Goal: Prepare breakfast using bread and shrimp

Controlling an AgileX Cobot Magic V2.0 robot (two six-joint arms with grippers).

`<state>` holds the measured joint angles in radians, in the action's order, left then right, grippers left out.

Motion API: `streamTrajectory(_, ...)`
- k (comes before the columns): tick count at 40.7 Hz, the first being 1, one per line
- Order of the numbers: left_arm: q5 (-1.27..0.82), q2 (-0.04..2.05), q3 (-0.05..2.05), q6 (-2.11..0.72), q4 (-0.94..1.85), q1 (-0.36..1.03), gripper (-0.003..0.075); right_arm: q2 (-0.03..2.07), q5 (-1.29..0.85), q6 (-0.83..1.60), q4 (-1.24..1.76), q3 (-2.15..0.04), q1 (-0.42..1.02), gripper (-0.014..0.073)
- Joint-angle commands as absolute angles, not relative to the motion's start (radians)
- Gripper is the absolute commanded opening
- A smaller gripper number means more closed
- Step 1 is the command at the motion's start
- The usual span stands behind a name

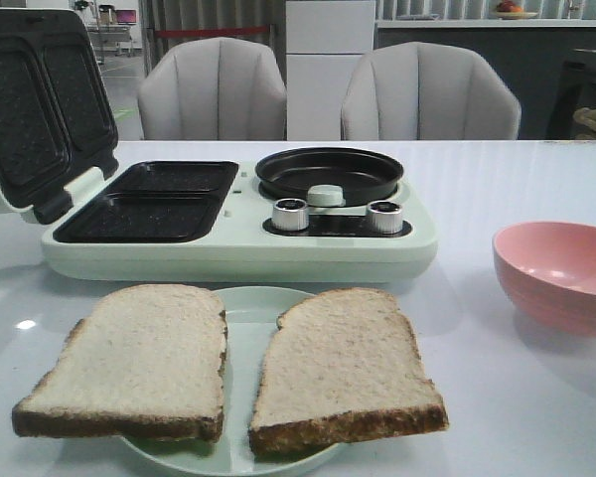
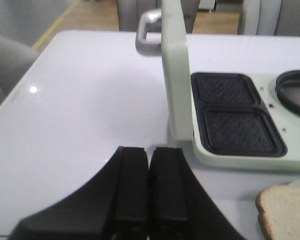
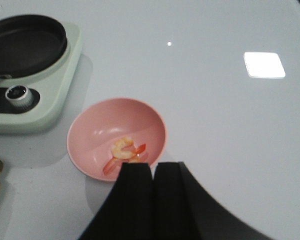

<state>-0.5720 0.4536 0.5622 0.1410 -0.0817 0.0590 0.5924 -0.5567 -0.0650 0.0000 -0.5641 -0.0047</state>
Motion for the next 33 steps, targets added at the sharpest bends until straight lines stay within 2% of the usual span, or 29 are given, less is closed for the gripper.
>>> streamTrajectory(1, -0.503, 0.505, 0.56, 0.142, -0.068, 0.058, 0.0101, 0.648, -0.496, -0.059, -0.009, -0.592, -0.01, 0.0045)
streamTrajectory(6, -0.505, 0.545, 0.544, 0.142, -0.068, 0.058, 0.0103, 0.705, -0.502, -0.059, -0.009, -0.592, -0.01, 0.0071)
streamTrajectory(9, -0.505, 0.567, 0.544, 0.142, -0.07, 0.058, 0.014, 0.727, -0.507, -0.059, -0.009, -0.592, -0.01, 0.0162)
streamTrajectory(12, -0.505, 0.59, 0.544, 0.142, -0.073, 0.058, 0.0267, 0.745, -0.505, -0.059, -0.009, -0.592, -0.01, 0.0311)
streamTrajectory(15, -0.505, 0.611, 0.544, 0.14, -0.078, 0.058, 0.0449, 0.759, -0.503, -0.059, -0.009, -0.592, -0.01, 0.0433)
streamTrajectory(17, -0.505, 0.627, 0.544, 0.136, -0.083, 0.058, 0.0557, 0.769, -0.503, -0.059, -0.009, -0.592, -0.01, 0.0486)
streamTrajectory(19, -0.505, 0.642, 0.548, 0.136, -0.078, 0.063, 0.0604, 0.777, -0.502, -0.059, -0.009, -0.592, -0.01, 0.0499)
streamTrajectory(25, -0.492, 0.688, 0.557, 0.048, -0.076, 0.171, 0.0616, 0.799, -0.511, -0.059, -0.009, -0.592, -0.01, 0.0498)
streamTrajectory(33, -0.494, 0.765, 0.555, -0.011, -0.171, 0.487, 0.0616, 0.802, -0.511, -0.059, -0.009, -0.592, -0.01, 0.0498)
